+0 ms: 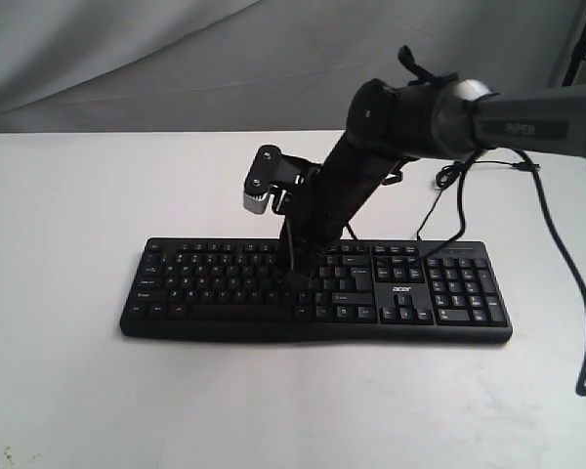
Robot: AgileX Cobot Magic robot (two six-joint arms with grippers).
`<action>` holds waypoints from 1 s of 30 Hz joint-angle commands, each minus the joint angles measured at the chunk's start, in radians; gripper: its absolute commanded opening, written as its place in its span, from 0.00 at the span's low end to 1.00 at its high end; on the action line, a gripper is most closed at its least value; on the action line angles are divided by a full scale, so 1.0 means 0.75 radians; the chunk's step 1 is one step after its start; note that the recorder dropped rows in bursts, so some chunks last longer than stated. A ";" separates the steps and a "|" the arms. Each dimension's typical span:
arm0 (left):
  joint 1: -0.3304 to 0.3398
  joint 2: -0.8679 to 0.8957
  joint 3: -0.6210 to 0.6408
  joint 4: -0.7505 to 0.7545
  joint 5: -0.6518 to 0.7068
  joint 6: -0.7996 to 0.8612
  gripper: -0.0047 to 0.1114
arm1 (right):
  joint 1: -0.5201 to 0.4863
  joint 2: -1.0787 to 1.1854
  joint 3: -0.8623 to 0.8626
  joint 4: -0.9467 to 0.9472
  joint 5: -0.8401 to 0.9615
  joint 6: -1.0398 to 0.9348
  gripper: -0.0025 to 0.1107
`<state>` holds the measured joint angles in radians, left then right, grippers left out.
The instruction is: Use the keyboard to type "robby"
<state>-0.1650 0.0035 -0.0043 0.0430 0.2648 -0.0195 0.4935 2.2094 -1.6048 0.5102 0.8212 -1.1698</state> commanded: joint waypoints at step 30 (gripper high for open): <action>-0.008 -0.005 0.006 0.006 -0.007 -0.004 0.04 | -0.066 -0.009 0.066 0.157 -0.031 -0.157 0.02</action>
<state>-0.1650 0.0035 -0.0043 0.0430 0.2648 -0.0195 0.4487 2.2070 -1.5560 0.6257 0.7955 -1.2686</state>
